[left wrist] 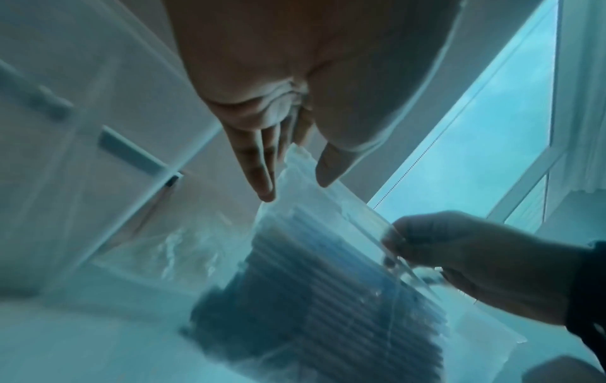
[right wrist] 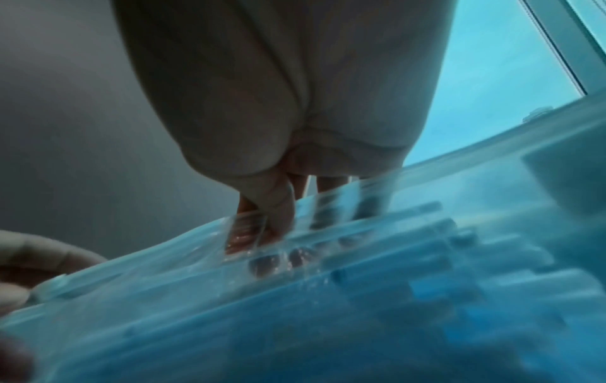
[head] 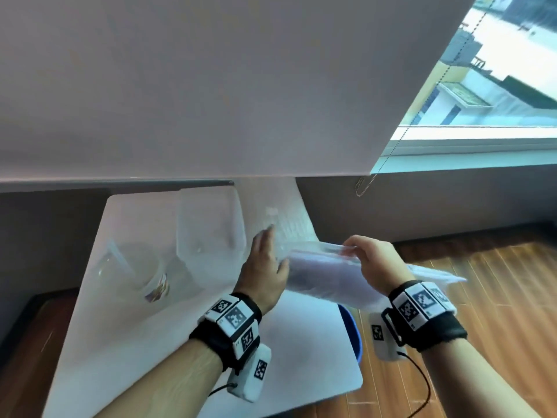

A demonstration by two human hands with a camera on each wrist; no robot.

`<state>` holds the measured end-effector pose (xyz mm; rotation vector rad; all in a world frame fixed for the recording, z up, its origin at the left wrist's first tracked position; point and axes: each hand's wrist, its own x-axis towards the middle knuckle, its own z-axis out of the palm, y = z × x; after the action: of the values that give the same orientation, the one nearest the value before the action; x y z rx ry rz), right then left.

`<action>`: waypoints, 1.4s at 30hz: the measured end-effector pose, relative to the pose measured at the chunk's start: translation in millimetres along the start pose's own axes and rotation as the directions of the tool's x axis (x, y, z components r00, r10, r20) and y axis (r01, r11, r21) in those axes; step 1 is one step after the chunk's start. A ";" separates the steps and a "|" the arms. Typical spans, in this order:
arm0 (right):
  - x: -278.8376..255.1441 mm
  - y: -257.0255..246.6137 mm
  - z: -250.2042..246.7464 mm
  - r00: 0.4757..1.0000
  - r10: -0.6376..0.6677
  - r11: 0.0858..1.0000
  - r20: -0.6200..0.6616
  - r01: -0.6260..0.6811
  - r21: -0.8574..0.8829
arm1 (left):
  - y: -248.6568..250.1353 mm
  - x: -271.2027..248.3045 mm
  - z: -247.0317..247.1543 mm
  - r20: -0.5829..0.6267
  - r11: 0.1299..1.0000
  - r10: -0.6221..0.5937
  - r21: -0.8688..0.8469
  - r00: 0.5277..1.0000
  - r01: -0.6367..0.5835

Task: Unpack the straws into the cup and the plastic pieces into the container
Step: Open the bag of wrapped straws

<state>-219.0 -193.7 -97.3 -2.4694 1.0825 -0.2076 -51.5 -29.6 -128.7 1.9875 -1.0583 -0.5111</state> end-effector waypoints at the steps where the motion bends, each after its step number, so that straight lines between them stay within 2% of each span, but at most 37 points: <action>1: -12.4 -7.7 3.4 1.000 -0.008 1.000 0.011 0.008 0.005 | -4.8 -10.0 -4.3 -0.003 0.999 0.034 0.011 0.999 -0.034; 3: -27.8 -19.9 11.0 0.999 -0.032 0.998 0.031 0.031 0.046 | -14.4 -25.6 -13.9 -0.035 0.999 0.047 -0.006 0.998 -0.047; 6: -45.1 -37.5 29.6 0.996 -0.067 0.994 0.061 0.062 0.086 | -33.4 -56.0 -36.9 -0.061 0.997 -0.010 -0.078 0.998 0.005; 10: -59.0 -64.6 58.6 0.979 -0.118 0.991 0.167 0.105 0.083 | -67.7 -87.9 -68.9 -0.109 1.000 -0.008 -0.009 0.994 0.008; 13: -66.9 -85.8 81.0 0.955 -0.201 0.980 0.216 0.193 0.057 | -91.4 -108.4 -91.3 -0.169 0.999 0.001 0.032 0.986 0.005; 16: -70.1 -100.5 102.1 0.932 -0.242 0.968 0.269 0.249 0.007 | -108.8 -125.8 -107.0 -0.158 0.987 -0.133 -0.117 0.978 0.115; 19: -71.3 -122.9 114.2 0.921 -0.326 0.944 0.215 0.327 0.032 | -116.0 -138.7 -114.3 -0.135 0.953 -0.217 -0.245 0.967 0.180; 22: -75.1 -166.6 128.9 0.846 -0.486 0.874 0.218 0.476 0.101 | -116.1 -146.5 -116.9 -0.153 0.959 -0.196 -0.236 0.969 0.157; 24: -77.2 -194.3 140.7 0.820 -0.525 0.849 0.226 0.522 0.079 | -114.8 -149.5 -117.3 -0.177 0.972 -0.163 -0.199 0.971 0.127; 27: -74.2 -209.4 152.3 0.831 -0.527 0.848 0.177 0.529 0.042 | -115.4 -151.2 -117.1 -0.235 0.984 -0.139 -0.143 0.962 0.108; 31: -69.2 -203.2 154.6 0.826 -0.514 0.847 0.231 0.532 -0.018 | -115.7 -151.4 -112.7 -0.265 0.983 -0.166 -0.118 0.950 0.139; 33: -64.9 -187.5 148.7 0.840 -0.503 0.850 0.203 0.523 -0.061 | -118.6 -150.4 -113.6 -0.305 0.981 -0.185 -0.117 0.934 0.156; 39: -39.4 -93.9 109.3 0.916 -0.382 0.897 0.122 0.400 -0.191 | -136.2 -158.2 -122.9 -0.361 0.975 -0.221 -0.085 0.906 0.204; 42: -26.9 -45.6 85.0 0.954 -0.297 0.924 0.039 0.297 -0.241 | -142.6 -164.4 -124.6 -0.375 0.963 -0.268 -0.141 0.887 0.231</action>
<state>-181.3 -118.8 -152.1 -2.8514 0.7638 -0.1706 8.0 209.9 -173.4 2.0427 -0.5243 -0.2699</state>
